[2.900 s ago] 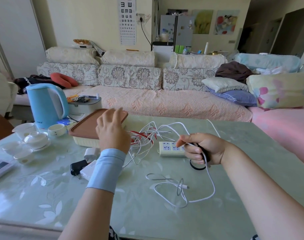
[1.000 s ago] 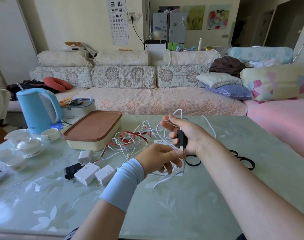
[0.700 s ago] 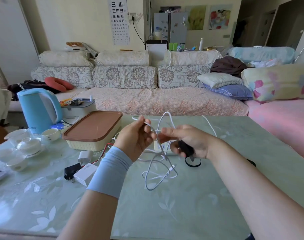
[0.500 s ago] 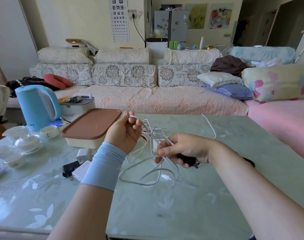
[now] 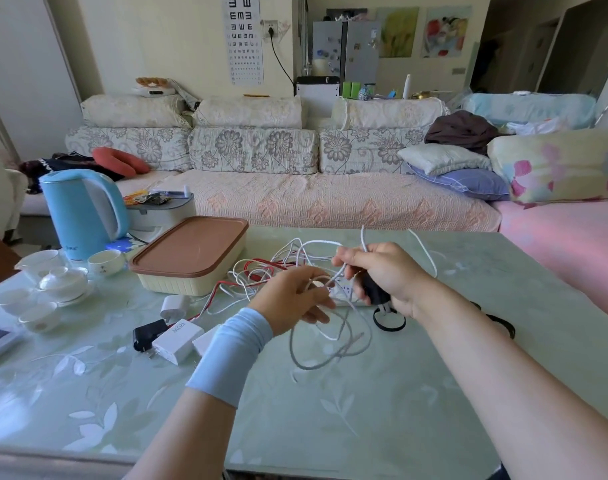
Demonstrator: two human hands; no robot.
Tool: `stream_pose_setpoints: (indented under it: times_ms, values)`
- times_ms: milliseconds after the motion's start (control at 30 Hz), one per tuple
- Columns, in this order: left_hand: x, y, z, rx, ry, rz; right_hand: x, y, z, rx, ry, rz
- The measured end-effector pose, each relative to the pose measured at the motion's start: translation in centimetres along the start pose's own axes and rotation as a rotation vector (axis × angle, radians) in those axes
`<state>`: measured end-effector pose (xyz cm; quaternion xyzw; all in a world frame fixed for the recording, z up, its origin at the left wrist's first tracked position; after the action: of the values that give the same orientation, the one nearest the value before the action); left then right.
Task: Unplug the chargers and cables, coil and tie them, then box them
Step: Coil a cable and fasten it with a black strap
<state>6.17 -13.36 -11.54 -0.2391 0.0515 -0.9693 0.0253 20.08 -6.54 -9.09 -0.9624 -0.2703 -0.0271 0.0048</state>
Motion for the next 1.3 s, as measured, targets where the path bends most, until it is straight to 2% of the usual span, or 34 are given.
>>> stream_pose_setpoints:
  times_ms: [100, 200, 267, 300, 333, 433, 500, 567, 600, 667, 733, 767, 800, 900, 967, 1100, 1200, 1300]
  values:
    - [0.3, 0.2, 0.0, 0.088, 0.302, 0.036, 0.4, 0.0, 0.1, -0.050, -0.150, 0.019]
    - [0.9, 0.0, -1.6, 0.287, 0.580, 0.147, 0.5, 0.0, 0.1, -0.114, -0.343, 0.004]
    - [1.1, 0.1, -3.1, 0.418, 0.645, 0.174, 0.8, 0.0, -0.3, -0.107, -0.528, -0.021]
    - [1.5, 0.3, -3.7, 0.451, 0.512, 0.155, 1.0, 0.0, -0.6, -0.096, -0.616, -0.028]
    - [1.8, 0.5, -4.2, 0.458, 0.281, 0.110, 1.4, -0.2, -0.7, -0.085, -0.676, -0.029]
    - [1.8, 0.9, -4.3, 0.381, -0.364, -0.137, 1.9, -0.5, -0.5, -0.084, -0.690, -0.017]
    - [1.5, 0.8, -4.7, 0.341, -0.629, -0.257, 1.7, -0.6, 0.0, -0.107, -0.626, -0.002]
    - [1.7, 0.5, -3.9, 0.275, -0.705, -0.154, 1.3, -0.7, 0.2, -0.119, -0.557, 0.014]
    - [1.8, 0.2, -2.9, 0.214, -0.581, -0.045, 1.1, -0.7, 0.2, -0.118, -0.532, 0.022]
    - [2.0, 0.3, -1.3, 0.180, -0.002, 0.131, 0.9, -0.8, 0.1, -0.116, -0.509, 0.027]
    - [0.7, 0.7, 0.0, 0.252, 0.607, 0.044, 0.7, -0.9, -0.1, -0.102, -0.514, 0.023]
    - [0.1, 0.8, 0.2, 0.284, 0.771, -0.026, 0.6, -0.9, -0.2, -0.092, -0.517, 0.027]
    - [-0.4, 1.0, 0.4, 0.303, 0.828, -0.071, 0.6, -1.0, -0.3, -0.083, -0.524, 0.040]
    - [-1.1, 1.0, 0.1, 0.284, 0.772, -0.127, 0.9, -1.2, -0.3, -0.032, -0.547, 0.088]
    - [-1.3, 0.6, 0.0, 0.271, 0.924, -0.089, 0.8, -1.1, -0.2, -0.020, -0.439, 0.064]
    - [-0.2, 0.0, 0.1, 0.192, 1.419, 0.082, -2.0, 0.7, 0.6, -0.094, -0.112, -0.213]
    - [0.3, -0.8, -0.7, 0.183, 1.765, 0.073, -4.3, 2.0, 0.7, -0.079, 0.081, -0.454]
    - [1.0, -1.4, -2.0, 0.209, 1.829, 0.060, -4.6, 1.7, 1.3, -0.079, 0.235, -0.453]
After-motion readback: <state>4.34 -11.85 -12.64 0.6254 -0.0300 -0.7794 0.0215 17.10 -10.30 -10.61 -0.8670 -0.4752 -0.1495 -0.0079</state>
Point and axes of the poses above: each hand's wrist, its own y-axis away from the middle knuckle, its own x-axis out of the back of the hand, z = x × y, the point moved 5 cm from there along -y, towards the middle knuckle, and after that the axes turned 4 degrees about -y, right-handed, at the moved point
